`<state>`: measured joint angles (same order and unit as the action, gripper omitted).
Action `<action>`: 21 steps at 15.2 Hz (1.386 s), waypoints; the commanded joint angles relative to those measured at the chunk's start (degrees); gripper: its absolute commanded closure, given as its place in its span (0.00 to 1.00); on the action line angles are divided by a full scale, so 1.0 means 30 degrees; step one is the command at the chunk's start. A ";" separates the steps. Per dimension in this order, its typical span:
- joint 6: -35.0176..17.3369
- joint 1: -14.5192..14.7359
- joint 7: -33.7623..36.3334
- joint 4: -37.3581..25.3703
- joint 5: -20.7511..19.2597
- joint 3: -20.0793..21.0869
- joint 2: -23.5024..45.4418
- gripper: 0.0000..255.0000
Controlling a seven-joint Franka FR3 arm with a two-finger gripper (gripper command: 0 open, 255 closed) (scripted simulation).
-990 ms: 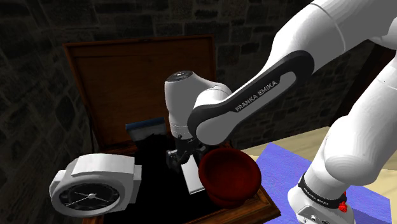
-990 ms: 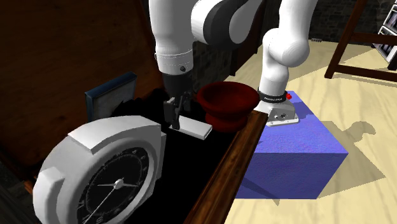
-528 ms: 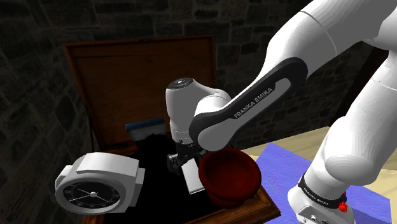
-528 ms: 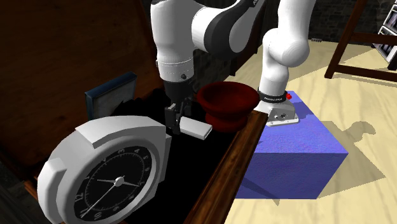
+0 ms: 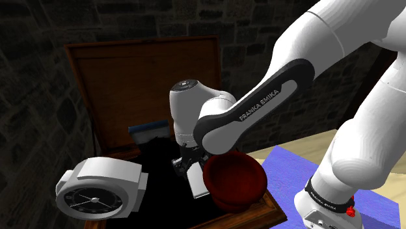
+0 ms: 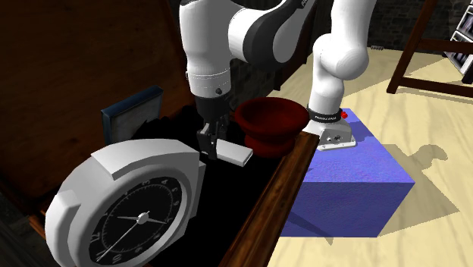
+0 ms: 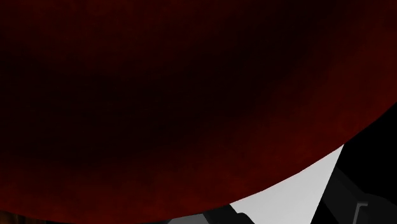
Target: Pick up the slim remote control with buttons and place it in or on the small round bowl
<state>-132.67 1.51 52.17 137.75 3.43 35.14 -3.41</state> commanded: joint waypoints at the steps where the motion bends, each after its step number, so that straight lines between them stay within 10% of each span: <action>1: -0.0005 0.0005 -0.0005 -0.0002 -0.0002 0.0006 0.0004 1.00; 21: 0.4402 0.0164 -0.1189 -0.1998 0.1496 -0.0582 -0.2760 1.00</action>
<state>-120.33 1.99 48.90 132.10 7.67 33.61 -11.07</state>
